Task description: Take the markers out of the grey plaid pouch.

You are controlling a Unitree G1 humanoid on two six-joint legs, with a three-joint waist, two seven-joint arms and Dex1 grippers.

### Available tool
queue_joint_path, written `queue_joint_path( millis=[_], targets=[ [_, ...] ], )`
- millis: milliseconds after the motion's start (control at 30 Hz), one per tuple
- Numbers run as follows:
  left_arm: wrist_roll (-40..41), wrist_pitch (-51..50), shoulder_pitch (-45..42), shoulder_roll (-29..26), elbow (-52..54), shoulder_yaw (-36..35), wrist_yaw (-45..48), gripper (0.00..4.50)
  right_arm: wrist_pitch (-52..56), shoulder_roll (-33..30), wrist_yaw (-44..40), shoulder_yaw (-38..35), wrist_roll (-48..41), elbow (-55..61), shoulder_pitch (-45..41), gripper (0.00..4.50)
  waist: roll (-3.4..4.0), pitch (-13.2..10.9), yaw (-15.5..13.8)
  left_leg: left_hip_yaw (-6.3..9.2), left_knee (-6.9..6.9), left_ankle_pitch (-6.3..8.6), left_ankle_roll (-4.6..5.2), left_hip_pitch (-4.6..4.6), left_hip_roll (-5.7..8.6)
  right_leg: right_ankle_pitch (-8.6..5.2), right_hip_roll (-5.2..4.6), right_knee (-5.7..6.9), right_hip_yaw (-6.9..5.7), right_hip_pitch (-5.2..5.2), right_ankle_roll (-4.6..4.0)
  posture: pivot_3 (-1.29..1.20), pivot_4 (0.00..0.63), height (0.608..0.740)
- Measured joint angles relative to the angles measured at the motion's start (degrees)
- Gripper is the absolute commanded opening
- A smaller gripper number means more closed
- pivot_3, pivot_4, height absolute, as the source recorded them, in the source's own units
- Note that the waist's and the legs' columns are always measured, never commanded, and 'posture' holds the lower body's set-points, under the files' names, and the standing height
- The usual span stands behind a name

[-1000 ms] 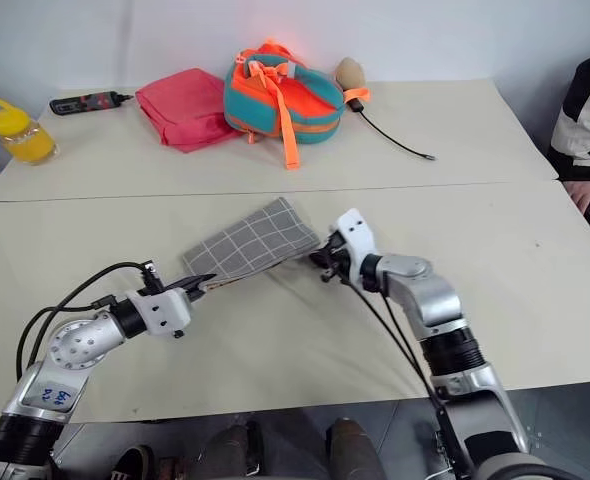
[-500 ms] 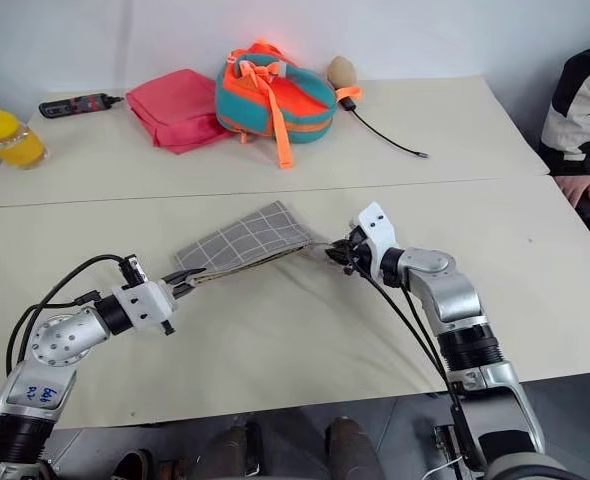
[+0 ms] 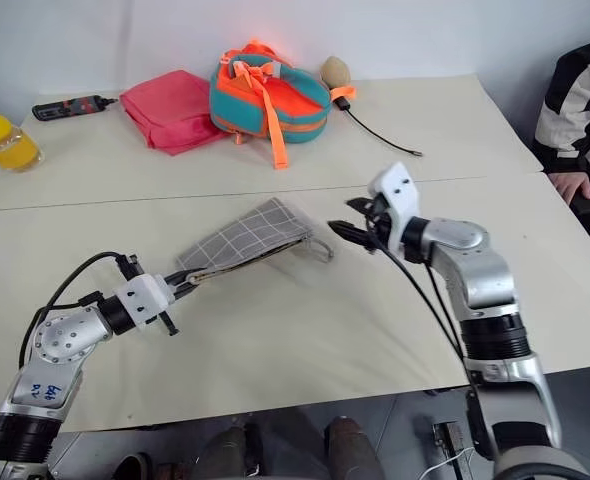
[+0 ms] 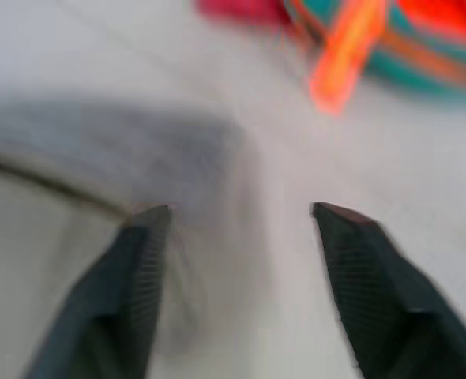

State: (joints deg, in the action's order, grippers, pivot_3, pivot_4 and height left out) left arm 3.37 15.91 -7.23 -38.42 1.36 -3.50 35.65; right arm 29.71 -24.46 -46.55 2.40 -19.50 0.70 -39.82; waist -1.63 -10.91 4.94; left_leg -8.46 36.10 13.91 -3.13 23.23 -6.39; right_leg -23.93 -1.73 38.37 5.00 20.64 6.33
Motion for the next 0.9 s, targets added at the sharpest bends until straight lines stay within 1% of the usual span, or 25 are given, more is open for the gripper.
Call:
queue_joint_path(
  millis=[67,167,267,367,500,733,800,900],
  targets=[
    [0.7,-1.0,-1.3,0.2,0.4,0.0,0.2,0.0,-0.9,3.0,0.2,2.2,-0.2,3.2,0.3,1.15,0.0,0.0,-0.1,0.0,0.01,0.02,-0.03,0.0,-0.04,0.0,0.05,0.07,-0.01,0.02,0.0,0.0,0.15,0.74],
    [1.4,-2.9,-1.8,0.8,1.5,-0.2,0.2,0.0,-3.9,4.8,1.0,6.9,2.2,5.7,2.6,0.09,0.0,0.0,-0.3,0.0,0.05,0.07,-0.02,0.01,-0.04,0.02,0.02,0.03,-0.02,0.0,0.04,0.0,0.15,0.74],
    [1.4,-4.2,-2.3,1.3,2.8,-0.2,0.2,0.0,-7.0,5.5,1.9,12.3,6.7,5.8,5.6,0.03,-0.01,0.0,-0.2,-0.05,0.09,0.09,-0.01,0.02,-0.02,0.02,0.02,-0.01,0.06,0.01,0.04,0.0,0.15,0.74],
    [1.4,-4.9,-2.7,1.5,3.3,-0.1,0.2,0.0,-9.8,5.2,1.9,14.5,9.8,5.8,5.8,0.03,-0.01,0.0,-0.1,-0.09,0.17,0.08,-0.01,0.0,-0.04,0.02,0.05,0.04,0.06,0.0,0.04,0.0,0.15,0.74],
    [1.4,-5.4,-3.0,1.8,4.2,0.0,0.2,0.0,-13.3,4.4,2.5,15.4,14.1,3.2,5.5,0.03,-0.01,0.0,-0.1,-0.13,0.18,0.08,-0.01,-0.02,-0.09,0.03,0.11,0.06,0.07,0.0,0.03,0.0,0.15,0.74],
    [0.9,-5.3,-3.4,1.8,4.6,0.3,0.8,0.0,-14.3,5.0,3.1,15.2,15.6,1.1,4.6,0.03,-0.01,0.0,-0.1,-0.12,0.15,0.09,-0.03,-0.03,-0.13,0.03,0.14,0.08,0.09,0.03,0.03,0.0,0.15,0.74],
    [1.0,-5.6,-3.6,2.1,4.7,0.7,1.3,0.0,-16.1,4.5,3.2,15.8,17.9,0.4,4.1,0.03,-0.01,0.0,-0.1,-0.13,0.17,0.09,-0.03,-0.02,-0.13,0.03,0.14,0.08,0.09,0.03,0.03,0.0,0.15,0.74],
    [1.9,-7.5,-4.4,2.4,6.2,1.9,2.6,0.0,-20.8,2.3,4.0,19.0,24.2,-2.2,2.8,0.03,-0.01,0.0,-0.1,-0.16,0.2,0.09,-0.03,-0.02,-0.12,0.03,0.14,0.08,0.1,0.02,0.03,0.0,0.15,0.74]
  ],
)
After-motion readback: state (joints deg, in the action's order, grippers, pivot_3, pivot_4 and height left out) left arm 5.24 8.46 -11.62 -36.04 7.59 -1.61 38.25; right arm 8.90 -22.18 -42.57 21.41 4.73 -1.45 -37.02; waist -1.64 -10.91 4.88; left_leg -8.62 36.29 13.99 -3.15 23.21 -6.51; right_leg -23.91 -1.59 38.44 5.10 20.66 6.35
